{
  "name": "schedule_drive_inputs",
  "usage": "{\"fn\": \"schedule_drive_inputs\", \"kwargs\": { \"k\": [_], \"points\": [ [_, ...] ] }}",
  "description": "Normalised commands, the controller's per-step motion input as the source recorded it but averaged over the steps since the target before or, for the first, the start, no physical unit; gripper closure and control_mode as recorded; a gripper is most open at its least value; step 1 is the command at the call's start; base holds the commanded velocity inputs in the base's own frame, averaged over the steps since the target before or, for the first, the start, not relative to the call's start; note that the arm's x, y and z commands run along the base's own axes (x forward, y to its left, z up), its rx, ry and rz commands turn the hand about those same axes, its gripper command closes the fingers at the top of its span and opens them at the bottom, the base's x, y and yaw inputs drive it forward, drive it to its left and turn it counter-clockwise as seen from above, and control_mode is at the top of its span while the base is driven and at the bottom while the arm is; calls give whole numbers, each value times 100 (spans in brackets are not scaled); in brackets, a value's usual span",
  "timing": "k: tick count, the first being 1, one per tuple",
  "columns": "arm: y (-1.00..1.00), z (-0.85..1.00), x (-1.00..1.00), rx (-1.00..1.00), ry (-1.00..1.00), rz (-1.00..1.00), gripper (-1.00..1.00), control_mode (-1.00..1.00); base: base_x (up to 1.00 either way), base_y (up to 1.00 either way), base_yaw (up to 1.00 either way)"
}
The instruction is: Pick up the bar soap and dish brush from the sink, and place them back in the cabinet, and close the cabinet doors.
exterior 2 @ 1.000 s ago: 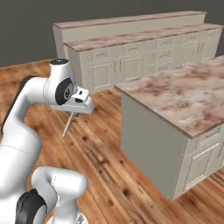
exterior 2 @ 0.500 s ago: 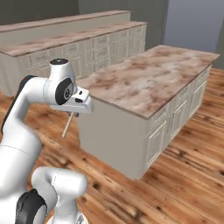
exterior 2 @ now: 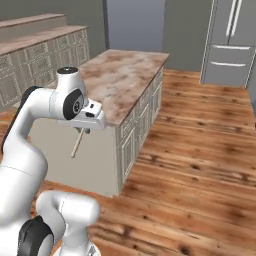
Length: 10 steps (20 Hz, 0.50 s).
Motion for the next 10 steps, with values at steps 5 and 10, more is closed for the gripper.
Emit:
{"fn": "schedule_drive_inputs", "kwargs": {
  "k": [5,10],
  "points": [
    [0,0,0,0,0,0,100,100,33,-4,-57],
    [0,0,0,0,0,0,100,100,34,0,-54]
  ]
}}
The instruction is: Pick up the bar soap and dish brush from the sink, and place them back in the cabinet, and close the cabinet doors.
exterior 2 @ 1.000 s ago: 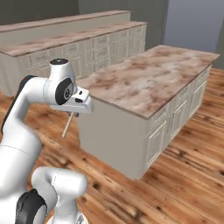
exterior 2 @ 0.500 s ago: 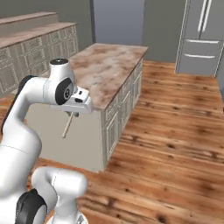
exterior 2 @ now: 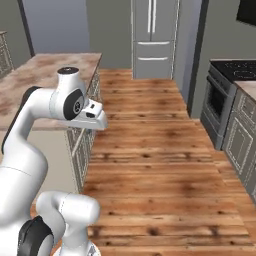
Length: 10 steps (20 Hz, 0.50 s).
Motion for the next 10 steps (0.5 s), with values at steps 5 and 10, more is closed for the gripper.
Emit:
{"fn": "schedule_drive_inputs", "kwargs": {
  "k": [5,10],
  "points": [
    [0,0,0,0,0,0,100,100,28,0,-50],
    [0,0,0,0,0,0,100,100,26,-3,-50]
  ]
}}
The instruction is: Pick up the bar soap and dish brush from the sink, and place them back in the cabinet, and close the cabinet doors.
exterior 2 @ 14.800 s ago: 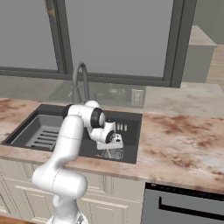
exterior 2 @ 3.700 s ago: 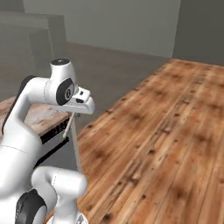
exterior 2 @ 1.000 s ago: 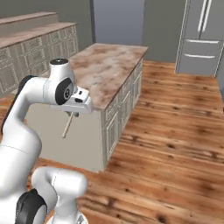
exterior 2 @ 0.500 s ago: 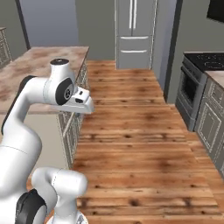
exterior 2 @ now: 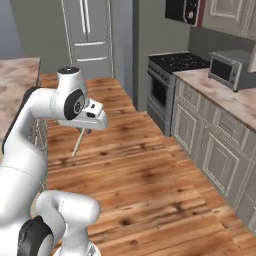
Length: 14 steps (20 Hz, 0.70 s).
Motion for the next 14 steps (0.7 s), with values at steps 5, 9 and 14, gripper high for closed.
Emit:
{"fn": "schedule_drive_inputs", "kwargs": {
  "k": [5,9,14],
  "points": [
    [0,0,0,0,0,0,100,100,26,-1,-50],
    [0,0,0,0,0,0,100,100,26,-1,-49],
    [0,0,0,0,0,0,100,100,26,0,-48]
  ]
}}
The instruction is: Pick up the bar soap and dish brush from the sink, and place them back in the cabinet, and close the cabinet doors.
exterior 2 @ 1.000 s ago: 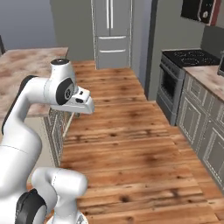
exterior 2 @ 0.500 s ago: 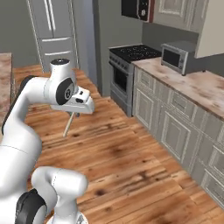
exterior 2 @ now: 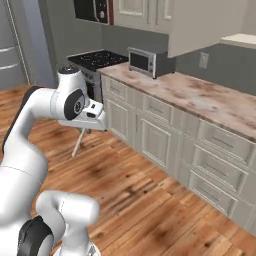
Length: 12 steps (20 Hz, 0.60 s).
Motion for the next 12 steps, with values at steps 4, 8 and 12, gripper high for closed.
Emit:
{"fn": "schedule_drive_inputs", "kwargs": {
  "k": [4,8,12],
  "points": [
    [0,0,0,0,0,0,100,100,33,0,-46],
    [0,0,0,0,0,0,100,100,32,0,-45],
    [0,0,0,0,0,0,100,100,28,0,-44]
  ]
}}
